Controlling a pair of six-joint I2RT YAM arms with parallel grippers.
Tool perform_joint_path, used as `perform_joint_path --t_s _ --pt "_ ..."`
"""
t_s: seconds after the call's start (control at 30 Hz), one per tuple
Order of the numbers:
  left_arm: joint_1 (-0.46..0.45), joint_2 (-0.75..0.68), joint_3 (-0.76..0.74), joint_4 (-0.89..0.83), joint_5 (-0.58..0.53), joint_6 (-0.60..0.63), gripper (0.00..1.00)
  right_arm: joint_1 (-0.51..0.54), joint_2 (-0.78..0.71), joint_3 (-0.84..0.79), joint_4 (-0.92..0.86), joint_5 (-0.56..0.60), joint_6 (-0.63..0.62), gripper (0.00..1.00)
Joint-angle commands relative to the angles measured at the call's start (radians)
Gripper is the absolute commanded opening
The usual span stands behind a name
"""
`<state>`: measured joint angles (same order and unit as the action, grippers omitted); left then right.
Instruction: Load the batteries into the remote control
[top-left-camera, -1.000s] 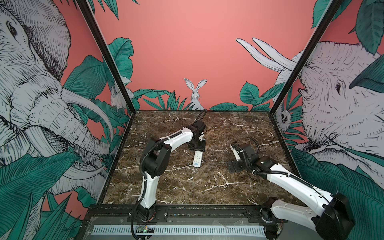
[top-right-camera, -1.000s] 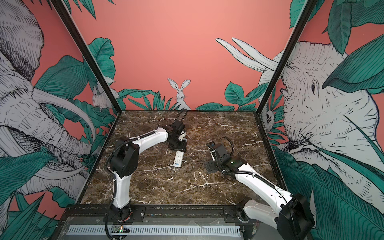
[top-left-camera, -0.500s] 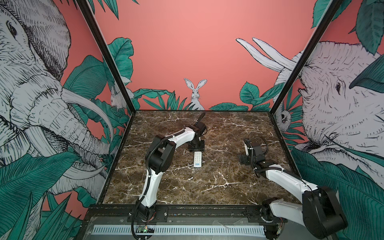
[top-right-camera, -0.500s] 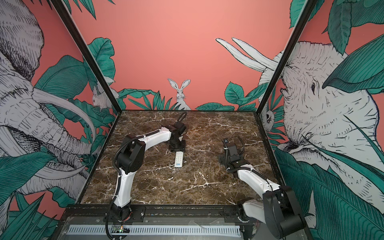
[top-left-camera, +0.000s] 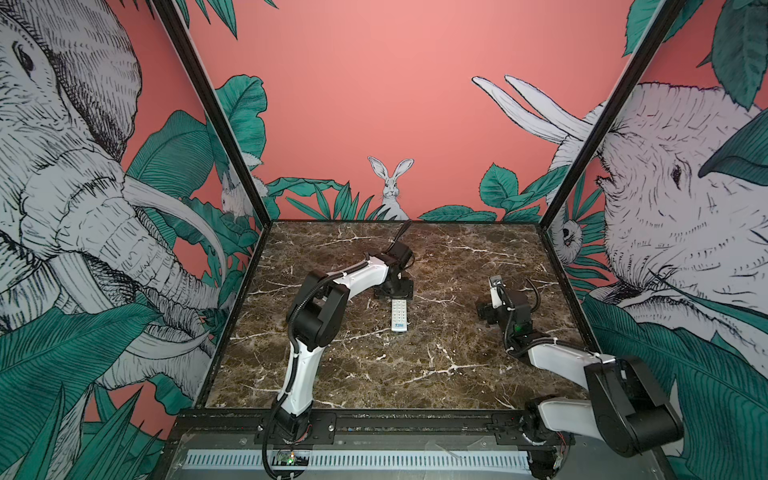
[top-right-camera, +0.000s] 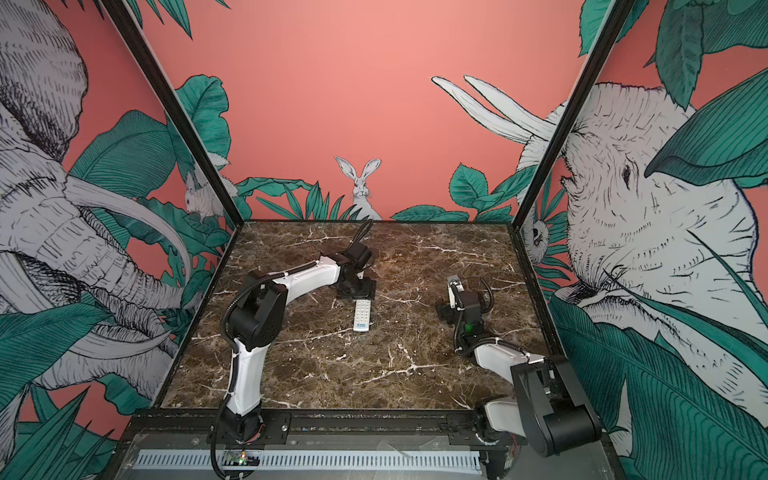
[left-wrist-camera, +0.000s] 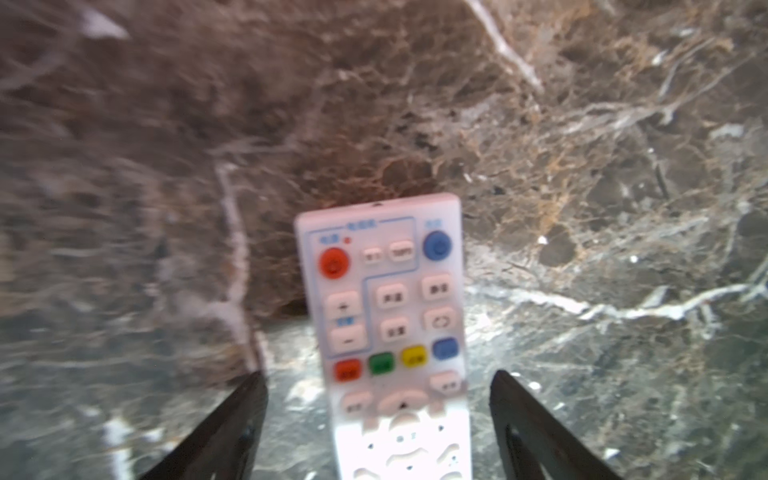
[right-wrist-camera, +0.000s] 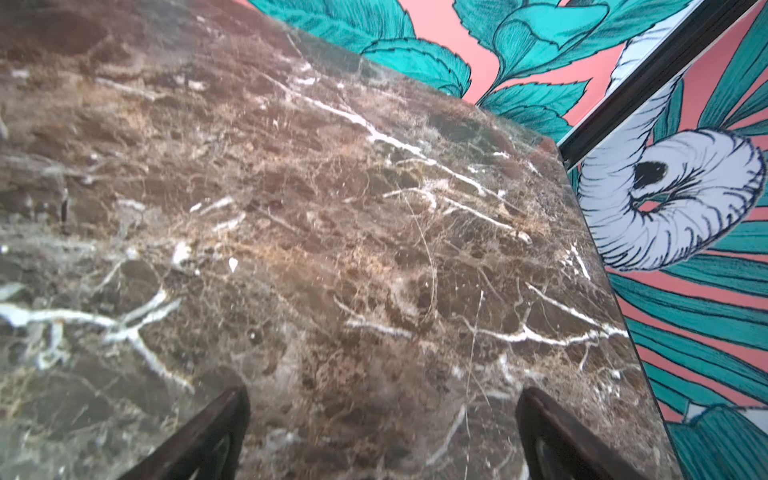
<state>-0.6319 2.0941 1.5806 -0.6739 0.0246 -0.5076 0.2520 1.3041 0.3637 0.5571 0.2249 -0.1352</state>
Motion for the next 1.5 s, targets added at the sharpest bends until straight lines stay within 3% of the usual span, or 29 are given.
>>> perform_joint_path --t_s 0.0,0.17,0.23,0.3,0.5,0.53,0.6,0.73,0.93,1.1,1.13,1.17,1.2,1.27,1.4,1.47 --pt "0.026 -0.16 -0.065 0.041 -0.12 0.073 0.87 -0.016 0.038 -0.003 0.176 -0.042 -0.019 1.0" --pt "0.147 -0.375 -0.254 0.176 -0.223 0.176 0.87 -0.027 0.102 0.02 0.204 -0.024 -0.067 1.0" --pt "0.206 -0.455 -0.348 0.262 -0.289 0.235 0.87 -0.037 0.159 -0.009 0.356 -0.015 -0.072 1.0" --pt "0.248 -0.516 -0.451 0.373 -0.367 0.301 0.88 -0.053 0.136 -0.012 0.317 -0.017 -0.047 1.0" --pt "0.311 -0.547 -0.699 0.759 -0.668 0.422 0.9 -0.139 0.244 -0.09 0.564 -0.127 0.015 1.0" --pt "0.334 -0.555 -0.688 0.703 -0.665 0.374 0.9 -0.144 0.27 -0.089 0.616 -0.134 0.024 1.0" --pt "0.354 -0.568 -0.732 0.808 -0.704 0.394 0.9 -0.152 0.233 -0.06 0.501 -0.125 0.035 1.0" --pt "0.401 -0.592 -0.767 0.848 -0.708 0.408 0.9 -0.164 0.242 -0.047 0.488 -0.143 0.043 1.0" --pt "0.411 -0.604 -0.822 0.957 -0.739 0.524 0.9 -0.165 0.245 -0.034 0.474 -0.11 0.06 1.0" --pt "0.419 -0.6 -0.849 0.823 -0.775 0.467 0.9 -0.166 0.245 -0.014 0.432 -0.035 0.091 0.99" --pt "0.419 -0.599 -0.897 0.884 -0.769 0.475 0.9 -0.165 0.244 -0.014 0.434 -0.035 0.091 0.99" --pt "0.421 -0.599 -0.963 1.042 -0.732 0.535 0.9 -0.166 0.245 -0.017 0.44 -0.039 0.089 1.0" --pt "0.422 -0.621 -0.984 1.059 -0.698 0.546 0.9 -0.165 0.245 -0.019 0.443 -0.043 0.087 1.0" --pt "0.444 -0.624 -1.058 1.272 -0.624 0.573 0.91 -0.165 0.245 -0.018 0.441 -0.046 0.087 1.0" --pt "0.489 -0.554 -1.067 1.378 -0.506 0.592 0.91 -0.165 0.244 -0.029 0.463 -0.05 0.083 0.99" --pt "0.496 -0.577 -1.066 1.329 -0.472 0.577 0.91 -0.165 0.244 -0.024 0.452 -0.05 0.084 0.99"
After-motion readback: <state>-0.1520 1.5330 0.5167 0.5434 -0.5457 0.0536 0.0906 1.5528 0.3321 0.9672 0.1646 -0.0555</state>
